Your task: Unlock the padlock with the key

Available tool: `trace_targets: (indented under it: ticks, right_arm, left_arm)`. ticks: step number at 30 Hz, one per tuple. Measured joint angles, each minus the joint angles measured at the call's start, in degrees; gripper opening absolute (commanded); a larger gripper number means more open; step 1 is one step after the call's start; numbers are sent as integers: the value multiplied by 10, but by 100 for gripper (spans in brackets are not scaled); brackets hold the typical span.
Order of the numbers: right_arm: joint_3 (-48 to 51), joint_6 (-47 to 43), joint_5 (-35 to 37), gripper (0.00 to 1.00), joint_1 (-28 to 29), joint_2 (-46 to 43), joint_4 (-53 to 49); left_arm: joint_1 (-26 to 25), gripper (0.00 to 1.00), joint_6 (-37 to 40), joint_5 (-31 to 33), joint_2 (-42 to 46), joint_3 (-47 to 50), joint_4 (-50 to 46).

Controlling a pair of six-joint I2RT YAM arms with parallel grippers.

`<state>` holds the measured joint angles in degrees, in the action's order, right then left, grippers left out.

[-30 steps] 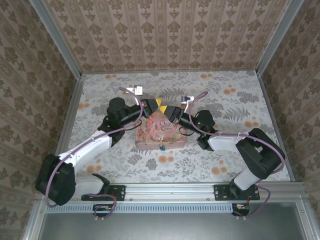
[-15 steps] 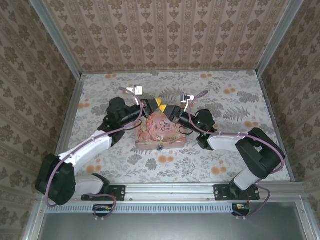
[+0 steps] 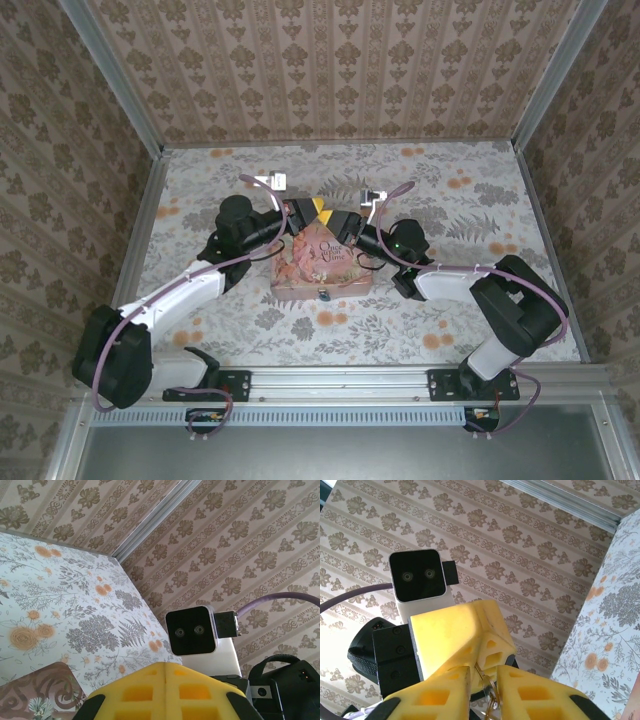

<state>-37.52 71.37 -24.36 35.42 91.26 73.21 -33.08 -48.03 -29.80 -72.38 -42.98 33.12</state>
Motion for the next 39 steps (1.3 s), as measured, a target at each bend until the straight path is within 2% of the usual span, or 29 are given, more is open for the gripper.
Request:
trace_targets:
  ticks: [8, 11, 20, 25, 32, 39]
  right_arm:
    - [0, 0, -1, 16, 1, 0, 0]
    - [0, 0, -1, 23, 1, 0, 0]
    - [7, -2, -1, 23, 1, 0, 1]
    - [9, -2, 0, 17, 1, 0, 1]
    - [10, -2, 1, 0, 1, 0, 3]
    - [16, -2, 1, 0, 1, 0, 3]
  left_arm:
    - [-3, 0, 0, 0, 0, 0, 3]
    - [-3, 0, 0, 2, 0, 0, 3]
    - [-3, 0, 0, 7, 0, 2, 4]
    - [-3, 0, 0, 7, 0, 3, 3]
    - [-2, 0, 0, 13, 0, 7, 7]
    - [-2, 0, -4, 17, 9, 23, 12]
